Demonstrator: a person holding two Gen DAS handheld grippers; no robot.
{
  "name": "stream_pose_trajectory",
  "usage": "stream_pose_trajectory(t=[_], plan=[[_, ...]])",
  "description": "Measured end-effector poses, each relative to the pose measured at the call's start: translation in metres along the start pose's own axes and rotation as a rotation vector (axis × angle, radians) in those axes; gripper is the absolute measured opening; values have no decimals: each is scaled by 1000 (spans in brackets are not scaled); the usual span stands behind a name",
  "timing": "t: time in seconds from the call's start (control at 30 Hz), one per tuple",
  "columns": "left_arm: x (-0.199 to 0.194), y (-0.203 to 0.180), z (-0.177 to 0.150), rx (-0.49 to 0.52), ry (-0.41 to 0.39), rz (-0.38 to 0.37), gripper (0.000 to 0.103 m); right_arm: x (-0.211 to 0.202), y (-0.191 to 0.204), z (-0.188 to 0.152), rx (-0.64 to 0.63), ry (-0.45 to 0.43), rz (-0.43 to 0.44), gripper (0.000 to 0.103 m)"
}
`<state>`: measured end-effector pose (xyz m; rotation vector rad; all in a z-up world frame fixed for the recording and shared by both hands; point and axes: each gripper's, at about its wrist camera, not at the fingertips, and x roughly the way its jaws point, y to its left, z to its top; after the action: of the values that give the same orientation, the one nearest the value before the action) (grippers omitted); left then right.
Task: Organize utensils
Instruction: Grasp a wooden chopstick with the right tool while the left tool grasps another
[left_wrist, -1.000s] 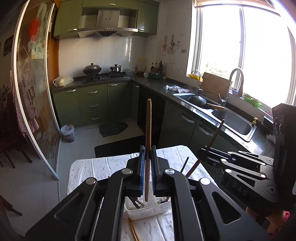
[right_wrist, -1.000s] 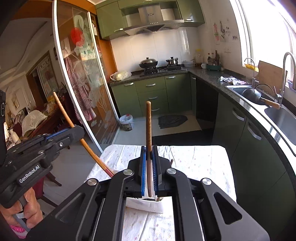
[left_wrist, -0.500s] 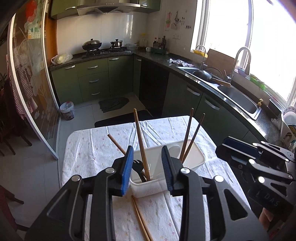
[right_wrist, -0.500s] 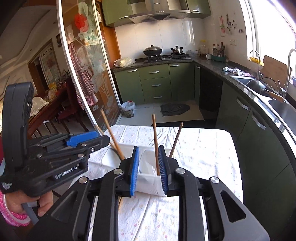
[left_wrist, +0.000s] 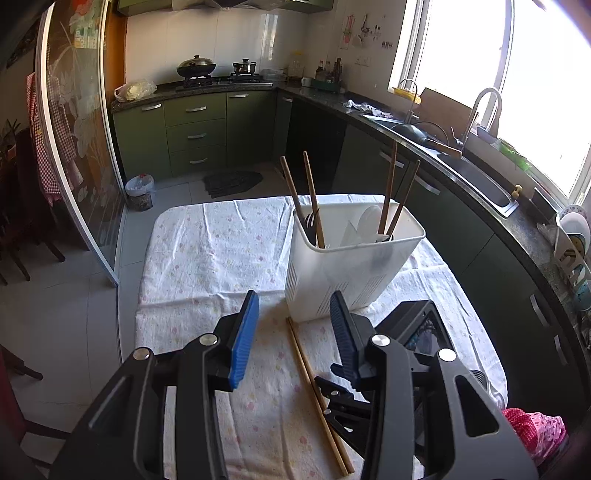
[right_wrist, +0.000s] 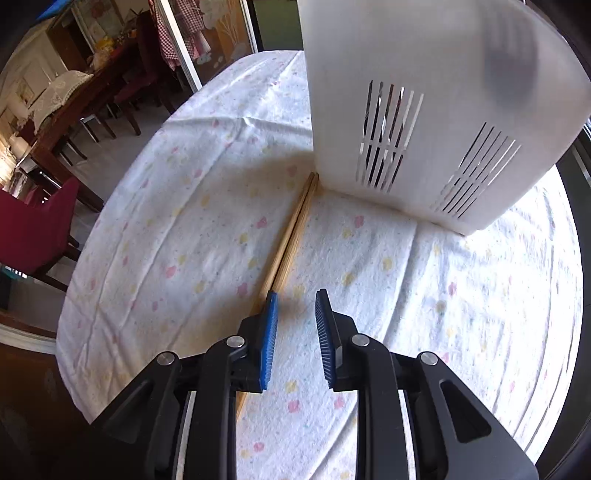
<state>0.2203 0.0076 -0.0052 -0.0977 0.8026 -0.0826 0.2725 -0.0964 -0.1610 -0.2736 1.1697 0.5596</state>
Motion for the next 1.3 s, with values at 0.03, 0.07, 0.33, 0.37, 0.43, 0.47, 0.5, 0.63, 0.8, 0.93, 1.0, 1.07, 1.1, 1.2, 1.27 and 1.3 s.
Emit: stream_pose_trajectory(t=[0.03,0.07,0.33,0.37,0.43,0.47,0.5,0.63,0.8,0.93,1.0,1.07,1.1,1.2,1.27,1.3], plan=[[0,2,-3,-3,4,-3,38,1,1,1,4,-1,-15,22],[0,5,-5,-6,6,-5,38,2,0,2,9,-1,-20,22],[9,23,-15,-42,30,-21,38,14,13,11,11,34,-45,22],[10,25,-16,-49,35,-21,38,15,12,11,27,26,-39,22],[13,29,-18,-63,47,-26,38,12,10,14,48,4,-34,22],[14,30,-19,-69,51,-28,38,11,9,15,58,-3,-20,22],[14,31,-20,-72,54,-28,38,9,10,16,61,-9,-8,22],[15,34,-21,-75,54,-21,38,7,16,20,46,-11,-4,22],[17,32,-23,-71,63,-23,38,16,23,21,32,19,-39,22],[21,31,-27,-69,78,-23,38,23,25,22,36,29,-52,20],[24,31,-28,-72,86,-17,38,24,28,23,26,25,-61,19],[27,30,-30,-75,99,-6,41,26,27,23,22,26,-58,12],[30,29,-32,-77,108,2,44,25,23,21,25,29,-60,8],[41,26,-39,-76,149,27,47,17,5,6,33,26,-66,8],[52,22,-44,-73,185,37,47,11,-11,-6,55,22,-70,8],[59,20,-47,-73,206,39,47,8,-19,-12,68,21,-78,8]])
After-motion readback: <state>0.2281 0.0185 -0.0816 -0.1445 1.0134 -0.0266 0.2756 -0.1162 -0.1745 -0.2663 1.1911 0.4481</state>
